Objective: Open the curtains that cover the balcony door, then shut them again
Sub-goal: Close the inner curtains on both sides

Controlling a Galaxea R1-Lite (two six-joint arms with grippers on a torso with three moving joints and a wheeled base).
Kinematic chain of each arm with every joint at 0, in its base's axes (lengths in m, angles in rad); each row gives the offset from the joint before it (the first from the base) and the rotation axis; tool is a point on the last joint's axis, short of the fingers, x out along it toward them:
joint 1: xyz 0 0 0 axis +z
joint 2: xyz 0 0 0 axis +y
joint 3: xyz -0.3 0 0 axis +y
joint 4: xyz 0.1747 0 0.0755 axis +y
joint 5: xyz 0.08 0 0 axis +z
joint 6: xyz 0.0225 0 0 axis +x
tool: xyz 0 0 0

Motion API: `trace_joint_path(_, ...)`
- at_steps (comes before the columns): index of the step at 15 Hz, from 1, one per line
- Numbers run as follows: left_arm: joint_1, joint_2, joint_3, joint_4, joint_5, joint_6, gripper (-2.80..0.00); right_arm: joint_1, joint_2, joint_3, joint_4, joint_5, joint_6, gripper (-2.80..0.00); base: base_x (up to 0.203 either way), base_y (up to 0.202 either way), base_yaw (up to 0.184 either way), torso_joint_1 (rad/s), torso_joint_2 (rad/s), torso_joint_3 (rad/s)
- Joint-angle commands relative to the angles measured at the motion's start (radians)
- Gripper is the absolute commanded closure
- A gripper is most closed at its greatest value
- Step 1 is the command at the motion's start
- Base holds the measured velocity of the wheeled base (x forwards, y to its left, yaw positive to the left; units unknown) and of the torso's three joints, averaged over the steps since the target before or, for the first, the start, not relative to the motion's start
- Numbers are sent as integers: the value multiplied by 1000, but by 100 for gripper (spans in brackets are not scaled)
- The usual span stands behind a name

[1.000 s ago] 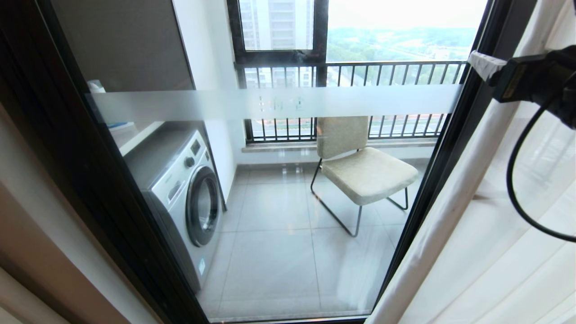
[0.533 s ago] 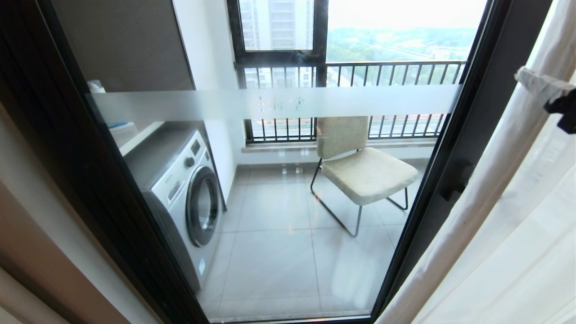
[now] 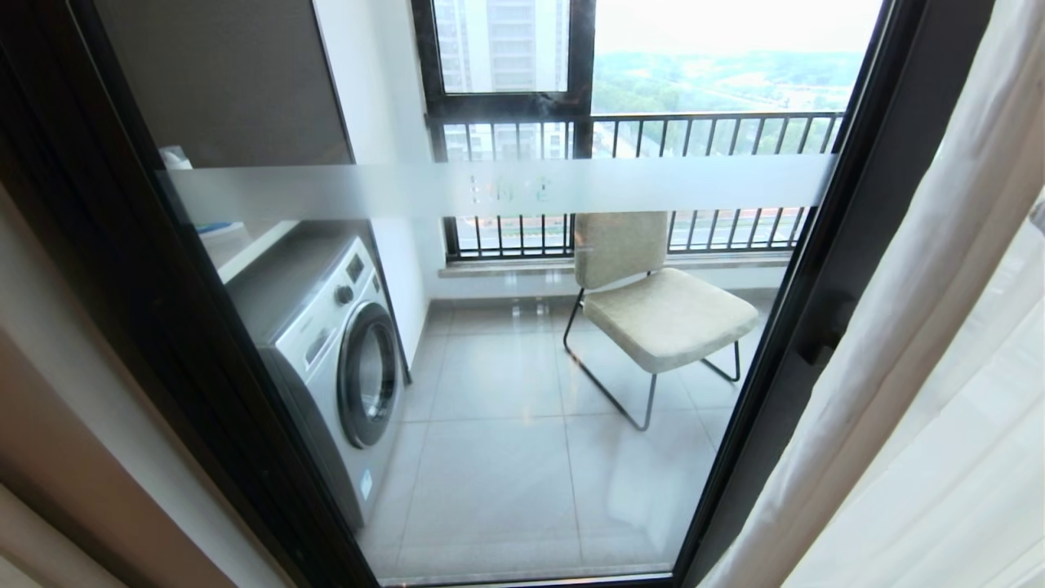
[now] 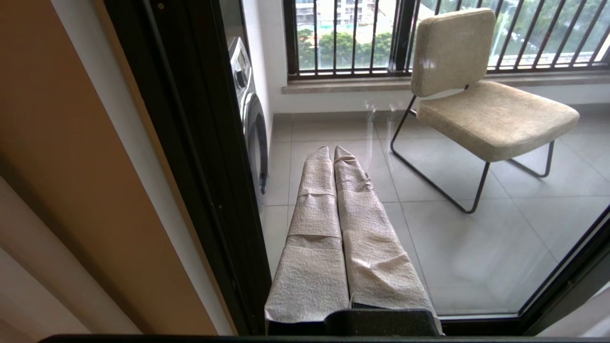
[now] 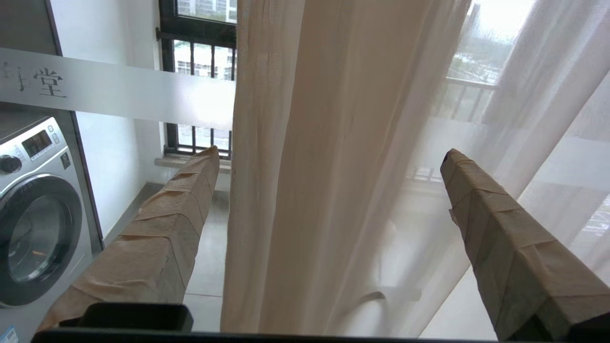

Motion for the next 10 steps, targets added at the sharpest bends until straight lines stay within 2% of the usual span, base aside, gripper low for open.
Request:
trace_joint_path(1,0,0,0,-1,1,0,0,-4,-32,31,-4,1,0,-280,0,0,0,0,0,0)
trace_joint_path(10,1,0,0,-1,0,0,0,-164,-93,183,-2,43,62,-280,0,0,0,0,0,0)
